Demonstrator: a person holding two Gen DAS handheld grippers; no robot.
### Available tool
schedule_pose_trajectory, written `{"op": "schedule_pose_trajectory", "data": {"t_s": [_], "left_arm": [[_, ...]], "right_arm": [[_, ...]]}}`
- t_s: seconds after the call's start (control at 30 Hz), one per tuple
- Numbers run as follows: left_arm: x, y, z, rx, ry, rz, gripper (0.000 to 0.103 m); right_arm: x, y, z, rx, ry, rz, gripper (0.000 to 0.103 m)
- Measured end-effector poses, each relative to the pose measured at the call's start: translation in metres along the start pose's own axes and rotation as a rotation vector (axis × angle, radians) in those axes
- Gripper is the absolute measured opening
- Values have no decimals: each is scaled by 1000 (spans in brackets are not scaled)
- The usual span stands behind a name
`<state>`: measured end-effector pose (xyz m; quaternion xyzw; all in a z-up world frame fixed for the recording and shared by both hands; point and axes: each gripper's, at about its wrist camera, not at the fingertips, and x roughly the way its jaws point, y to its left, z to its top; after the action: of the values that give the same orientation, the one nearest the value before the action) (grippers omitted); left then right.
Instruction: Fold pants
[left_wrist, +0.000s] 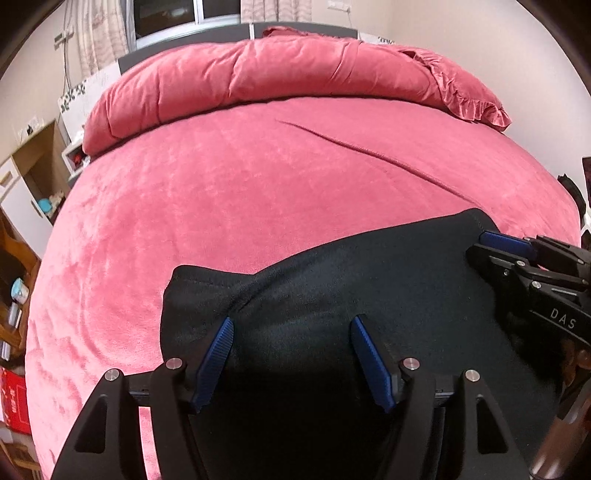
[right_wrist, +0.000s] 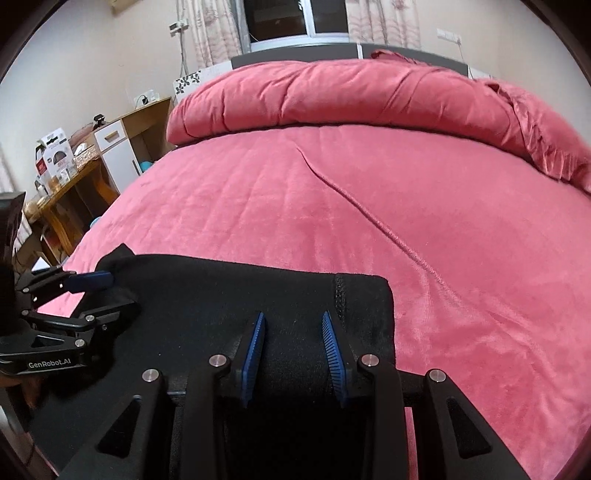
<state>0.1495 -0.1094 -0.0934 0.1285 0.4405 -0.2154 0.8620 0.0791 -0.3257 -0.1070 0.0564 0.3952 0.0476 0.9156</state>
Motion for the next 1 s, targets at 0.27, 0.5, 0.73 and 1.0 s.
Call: {"op": "schedule_pose_trajectory", "data": {"t_s": [0.27,0.5,0.73,1.0], "left_arm": [[-42,11,-33,-119,-43,-58,68],[-67,3,-74,-97,-47,-70,68],[-78,0,-100,-107,-25,-82,68],[-90,3,-118,-128,-23,-98,69]], "right_arm": [[-51,9,-19,35,-50,54,37],[-75,9,-47,96,14,47,37],[-83,14,-70,58,71,-29,37],[-85,15,-70,60,69,-44,37]]}}
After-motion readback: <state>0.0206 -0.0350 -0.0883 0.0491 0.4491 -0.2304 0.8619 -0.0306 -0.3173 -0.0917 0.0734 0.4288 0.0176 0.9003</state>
